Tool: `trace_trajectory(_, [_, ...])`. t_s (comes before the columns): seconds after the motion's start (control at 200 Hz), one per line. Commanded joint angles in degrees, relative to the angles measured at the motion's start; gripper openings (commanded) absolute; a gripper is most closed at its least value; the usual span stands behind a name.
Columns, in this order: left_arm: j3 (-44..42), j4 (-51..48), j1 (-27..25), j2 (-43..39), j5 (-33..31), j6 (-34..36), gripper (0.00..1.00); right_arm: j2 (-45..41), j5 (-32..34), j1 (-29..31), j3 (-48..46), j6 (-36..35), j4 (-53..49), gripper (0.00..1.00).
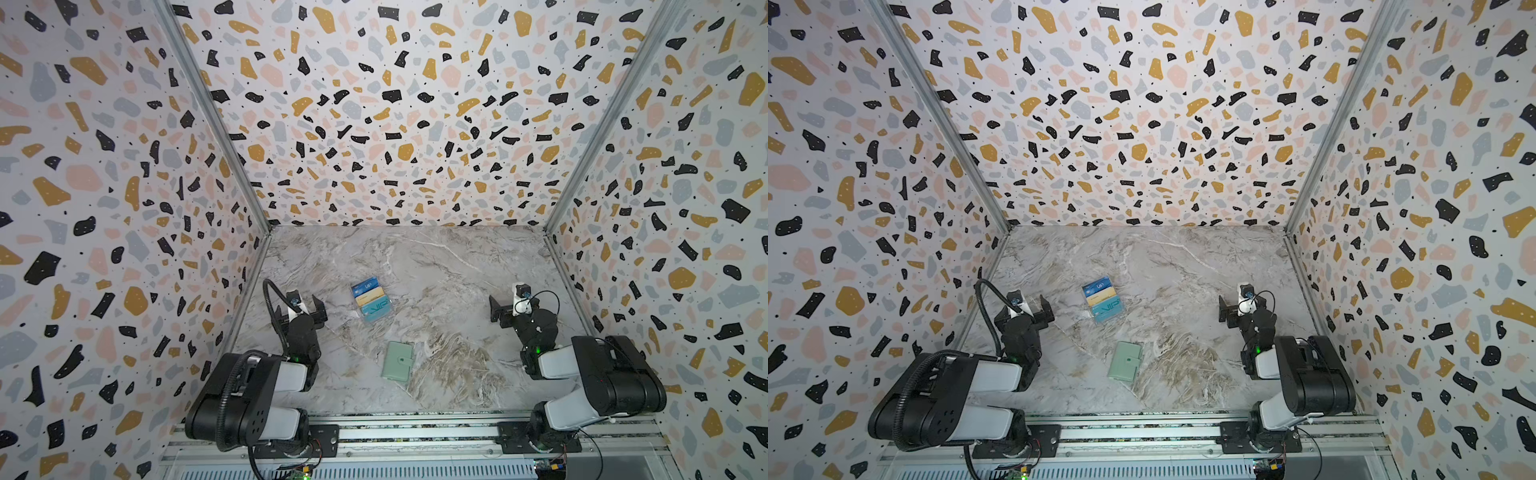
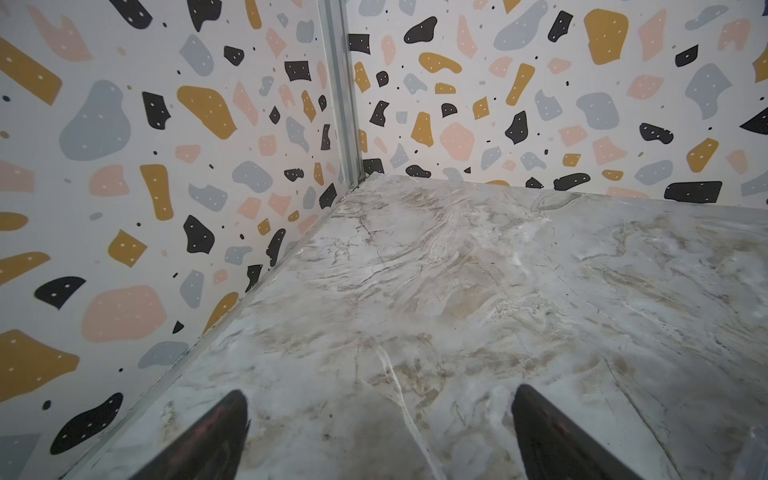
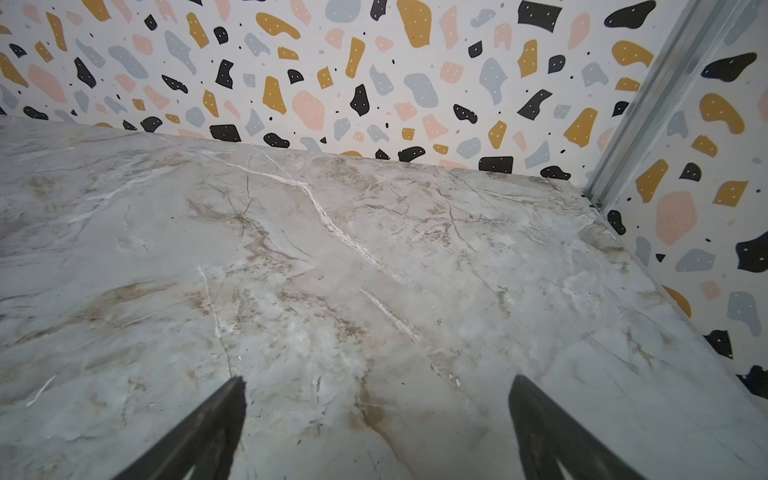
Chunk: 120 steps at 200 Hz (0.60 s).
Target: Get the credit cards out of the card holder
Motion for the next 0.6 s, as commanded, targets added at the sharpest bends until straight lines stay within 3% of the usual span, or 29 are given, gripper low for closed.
trace_trajectory(0.0, [0.1, 3.0, -0.1, -0.7, -0.9, -0.1, 1.00, -1.2, -0.1, 0.0, 1.0, -0.4, -0.3, 0.99])
trace_trajectory(0.596, [0.1, 3.0, -0.2, -0.7, -0.9, -0.1, 1.00, -0.9, 2.0, 0.2, 1.5, 0.2, -1.0, 0.99])
